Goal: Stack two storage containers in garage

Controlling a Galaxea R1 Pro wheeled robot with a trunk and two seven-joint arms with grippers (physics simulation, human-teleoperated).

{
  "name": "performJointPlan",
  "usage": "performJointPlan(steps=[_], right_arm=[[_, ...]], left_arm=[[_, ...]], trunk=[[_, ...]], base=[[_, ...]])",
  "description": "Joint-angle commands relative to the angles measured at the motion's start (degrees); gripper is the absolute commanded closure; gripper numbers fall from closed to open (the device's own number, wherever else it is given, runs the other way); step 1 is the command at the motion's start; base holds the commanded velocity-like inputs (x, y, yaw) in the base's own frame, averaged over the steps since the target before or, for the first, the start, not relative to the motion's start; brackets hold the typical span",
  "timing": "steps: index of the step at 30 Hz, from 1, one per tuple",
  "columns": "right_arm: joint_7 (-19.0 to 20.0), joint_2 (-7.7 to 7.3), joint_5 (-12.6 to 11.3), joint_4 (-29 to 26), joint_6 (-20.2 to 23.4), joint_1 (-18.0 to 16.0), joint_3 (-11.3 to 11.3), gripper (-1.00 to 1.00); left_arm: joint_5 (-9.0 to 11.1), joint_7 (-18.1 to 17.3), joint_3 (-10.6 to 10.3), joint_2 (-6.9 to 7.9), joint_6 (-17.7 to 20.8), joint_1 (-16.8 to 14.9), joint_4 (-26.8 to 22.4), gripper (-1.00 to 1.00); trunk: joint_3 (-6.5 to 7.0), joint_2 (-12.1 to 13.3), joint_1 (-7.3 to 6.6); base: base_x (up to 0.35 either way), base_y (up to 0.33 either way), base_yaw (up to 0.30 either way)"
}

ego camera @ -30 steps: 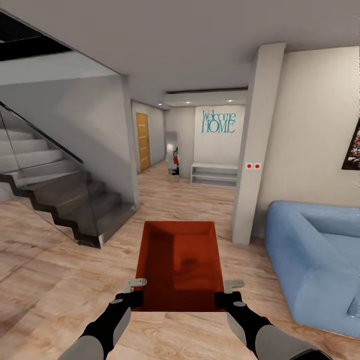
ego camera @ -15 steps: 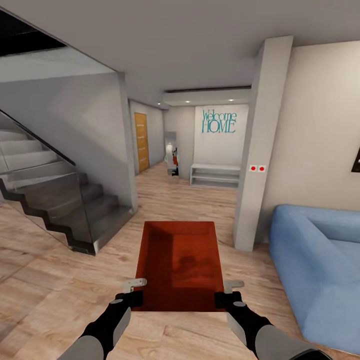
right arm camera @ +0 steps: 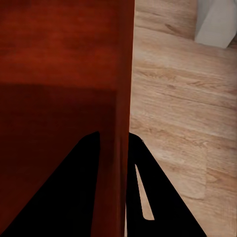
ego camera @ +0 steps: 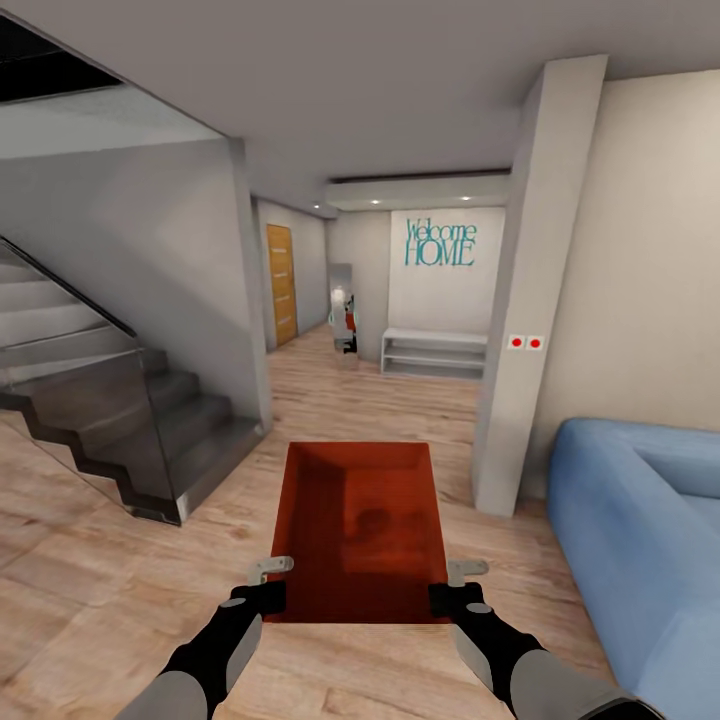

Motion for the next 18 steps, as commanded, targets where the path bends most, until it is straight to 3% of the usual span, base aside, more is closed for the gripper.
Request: performJointPlan(steps=[1,18], right_arm=[[-0.3,-0.03,-1.1,0.2,-0.2,0.0,-0.6,1.0],[-0.3,-0.03,-1.0,0.2,-0.2,0.0,-0.5,1.0]], left_arm=[[-1.1,1.1,0.6,1.06,-0.2,0.0,-0.3,1.0],[-1.1,1.1,0.6,1.0,-0.2,0.0,-0.3,1.0]], trunk=[[-0.02,0.0,0.05],[-0.02,0.0,0.05]], base=[[0.322,0.0,0.0],[0.322,0.0,0.0]])
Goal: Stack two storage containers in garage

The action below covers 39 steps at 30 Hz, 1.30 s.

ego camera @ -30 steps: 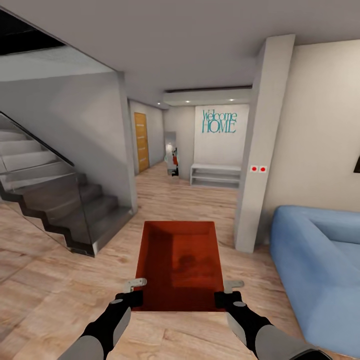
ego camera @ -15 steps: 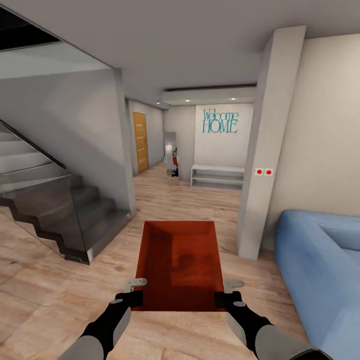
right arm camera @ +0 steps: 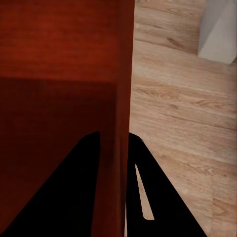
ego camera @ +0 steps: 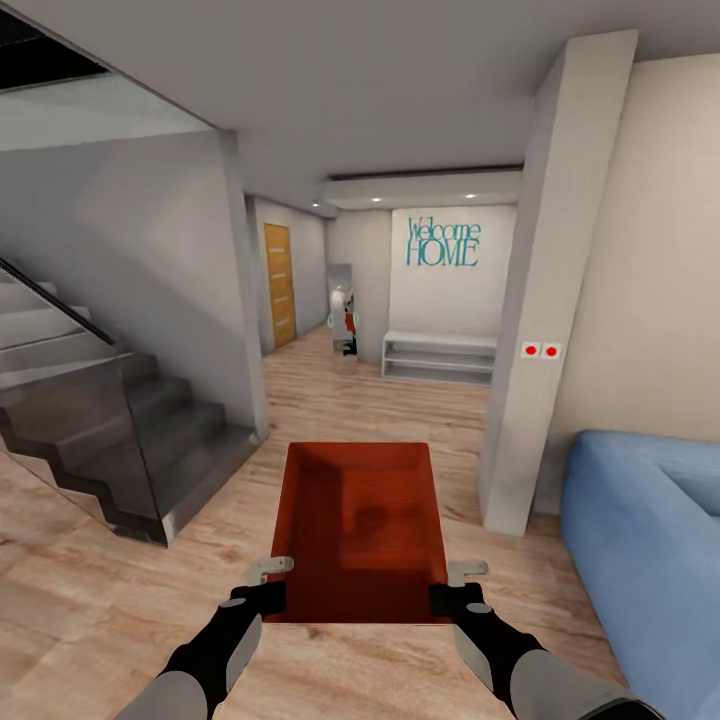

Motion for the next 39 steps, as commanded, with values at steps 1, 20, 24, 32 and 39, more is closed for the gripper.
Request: performJointPlan(steps=[1,20,24,32,39], right_arm=[[-0.3,-0.03,-1.0,0.2,-0.3,0.0,-0.5,1.0],[-0.3,-0.03,-1.0,0.2,-0.4,0.0,-0.6,1.0],[-0.3,-0.03,-1.1,0.2,-0.3,0.0,-0.6,1.0],[-0.3,-0.03,-1.1,0.2,-0.3,0.0,-0.6,1.0],[-0.3,-0.03,-1.1,0.2,-0.4,0.0,-0.6,1.0]], left_arm=[[-1.1,1.2,0.6,1.0,-0.1,0.0,-0.3,1.0],[-1.1,1.2,0.6,0.99,-0.1,0.0,-0.3,1.0],[-1.1,1.2,0.6,0.99,-0.1,0.0,-0.3,1.0],[-1.1,1.2,0.6,0.99,-0.1,0.0,-0.3,1.0],[-1.1,1.2,0.6,0.99,-0.1,0.0,-0.3,1.0]], trunk=[[-0.02,0.0,0.05],[-0.02,0.0,0.05],[-0.02,0.0,0.05],[-0.02,0.0,0.05],[-0.02,0.0,0.05]], base=[[0.322,0.0,0.0],[0.322,0.0,0.0],[0.322,0.0,0.0],[0.322,0.0,0.0],[0.322,0.0,0.0]])
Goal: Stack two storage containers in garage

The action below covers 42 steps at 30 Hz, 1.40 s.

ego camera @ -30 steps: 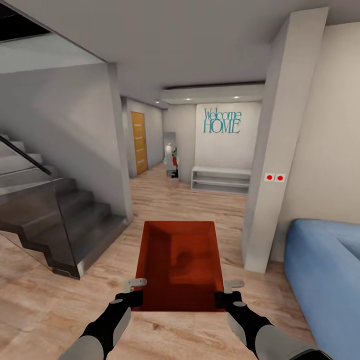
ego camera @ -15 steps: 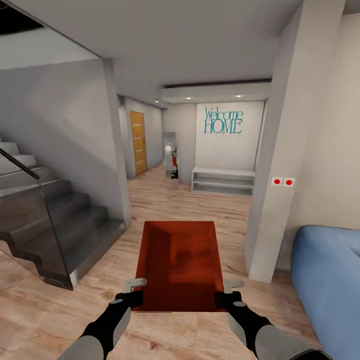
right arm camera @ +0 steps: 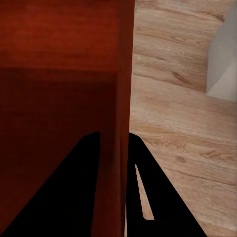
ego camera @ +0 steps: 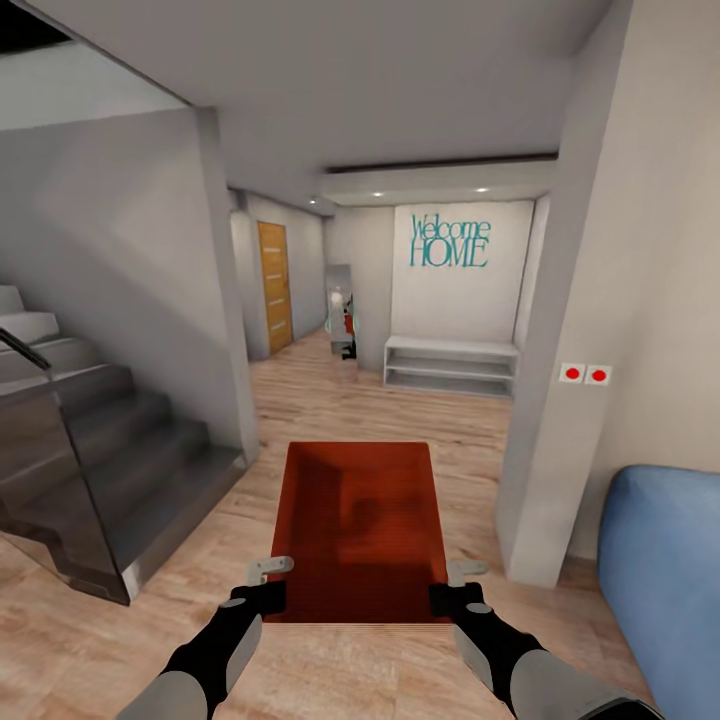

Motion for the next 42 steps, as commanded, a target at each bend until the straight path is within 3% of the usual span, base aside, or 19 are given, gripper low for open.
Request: performJointPlan(steps=[1,21,42], right_arm=[[-0.3,-0.02,-1.1,0.2,-0.2,0.0,-0.6,1.0],[-0.3,-0.02,-1.1,0.2,-0.1,0.0,-0.6,1.0],[-0.4,-0.02,-1.1,0.2,-0.3,0.0,-0.6,1.0]], left_arm=[[-1.1,1.2,0.6,0.99,0.1,0.0,-0.3,1.0],[-1.1,1.2,0.6,0.99,0.1,0.0,-0.4,1.0],[-1.1,1.2,0.6,0.99,0.1,0.0,-0.4,1.0]], trunk=[[-0.02,0.0,0.05],[-0.02,0.0,0.05],[-0.25,0.0,0.05]], base=[[0.322,0.0,0.0],[0.322,0.0,-0.002],[0.322,0.0,-0.112]])
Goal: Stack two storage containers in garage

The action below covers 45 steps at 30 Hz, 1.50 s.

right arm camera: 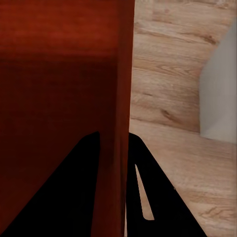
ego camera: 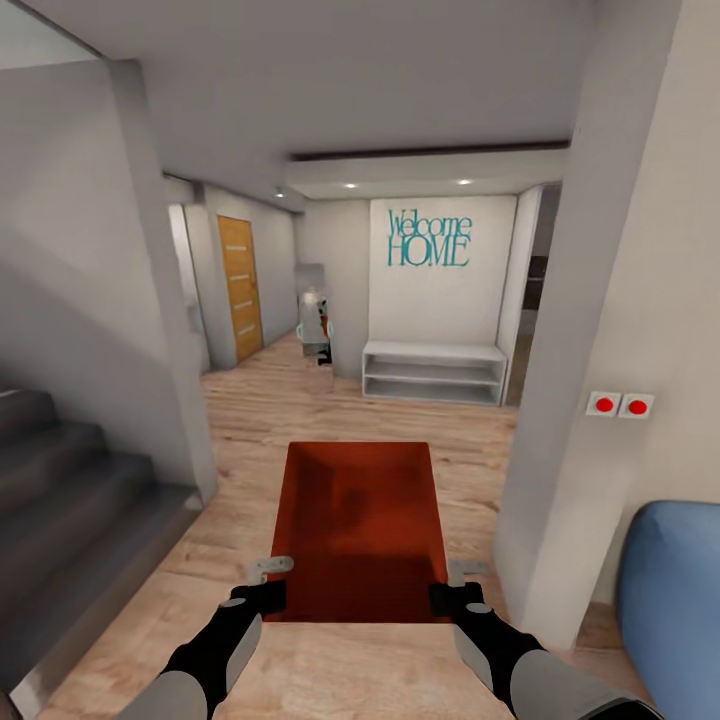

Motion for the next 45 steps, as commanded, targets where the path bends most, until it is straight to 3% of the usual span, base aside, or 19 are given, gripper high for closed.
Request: performJointPlan(steps=[1,45], right_arm=[[-0.3,-0.03,-1.0,0.2,-0.3,0.0,-0.7,1.0],[-0.3,-0.1,-1.0,0.3,-0.5,0.0,-0.7,1.0]], left_arm=[[-1.1,1.2,0.6,0.98,0.1,0.0,-0.3,1.0],[-1.1,1.2,0.6,0.98,0.1,0.0,-0.3,1.0]], trunk=[[-0.02,0.0,0.05],[-0.02,0.0,0.05]], base=[[0.322,0.0,-0.002],[0.322,0.0,0.0]])
